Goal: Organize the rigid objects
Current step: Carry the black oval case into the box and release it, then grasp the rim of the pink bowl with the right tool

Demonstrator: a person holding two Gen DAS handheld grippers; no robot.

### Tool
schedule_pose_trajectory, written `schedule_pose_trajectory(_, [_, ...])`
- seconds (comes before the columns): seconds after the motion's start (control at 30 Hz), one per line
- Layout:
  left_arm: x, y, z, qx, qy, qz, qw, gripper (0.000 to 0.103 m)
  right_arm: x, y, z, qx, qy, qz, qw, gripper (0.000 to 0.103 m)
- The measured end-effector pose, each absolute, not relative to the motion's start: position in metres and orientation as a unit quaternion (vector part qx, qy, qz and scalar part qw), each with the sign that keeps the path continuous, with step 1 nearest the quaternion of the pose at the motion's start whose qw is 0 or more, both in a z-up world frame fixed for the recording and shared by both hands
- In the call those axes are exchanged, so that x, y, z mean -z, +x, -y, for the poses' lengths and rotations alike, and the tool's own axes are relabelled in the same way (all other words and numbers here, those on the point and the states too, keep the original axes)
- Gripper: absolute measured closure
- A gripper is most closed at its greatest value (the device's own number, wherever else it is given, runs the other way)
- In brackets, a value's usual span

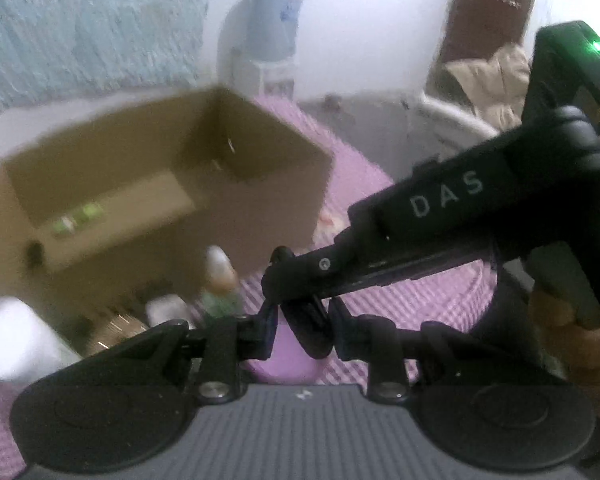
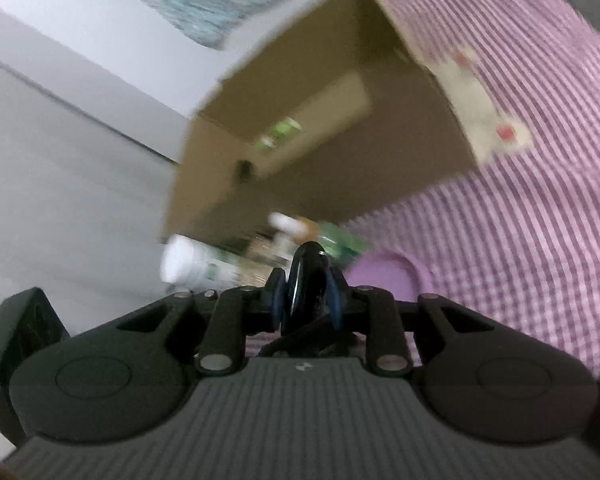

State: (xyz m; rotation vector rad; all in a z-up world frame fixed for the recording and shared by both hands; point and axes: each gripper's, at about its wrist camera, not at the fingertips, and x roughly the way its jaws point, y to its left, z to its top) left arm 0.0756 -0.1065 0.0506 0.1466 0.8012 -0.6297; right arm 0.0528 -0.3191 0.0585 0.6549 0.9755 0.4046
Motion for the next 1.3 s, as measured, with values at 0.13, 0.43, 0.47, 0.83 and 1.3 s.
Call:
schedule_pose_trajectory(0.13, [-0.086,0.089,0.082,0.276,0.059,-0.361,0.889,0.074,-0.096,0.067,0.301,-0.232,0.285,-0.418,0.831,0.082])
schedule_pose_trajectory(0.43, [-0.094,0.190,0.024,0.209,0.000,-0.440,0.873,0.075,-0.105,0.181,0.245,-0.286,0.275,-0.456,0.797,0.083])
schedule_pose_trajectory(0.47, [-0.088,0.204,0.019,0.203,-0.009,-0.456,0.867,0.075,-0.098,0.197,0.239,-0.283,0.277,-0.470,0.789,0.083])
schedule_pose_trajectory(0.83, [-0.044,0.269,-0.007,0.121,-0.019,-0.522,0.844,0.076,-0.025,0.295,0.204,-0.238,0.316,-0.558,0.730,0.082])
schedule_pose_trajectory(1.3, [-0.085,0.225,-0.008,0.151,-0.030,-0.471,0.868,0.065,-0.067,0.247,0.270,-0.260,0.370,-0.485,0.749,0.079])
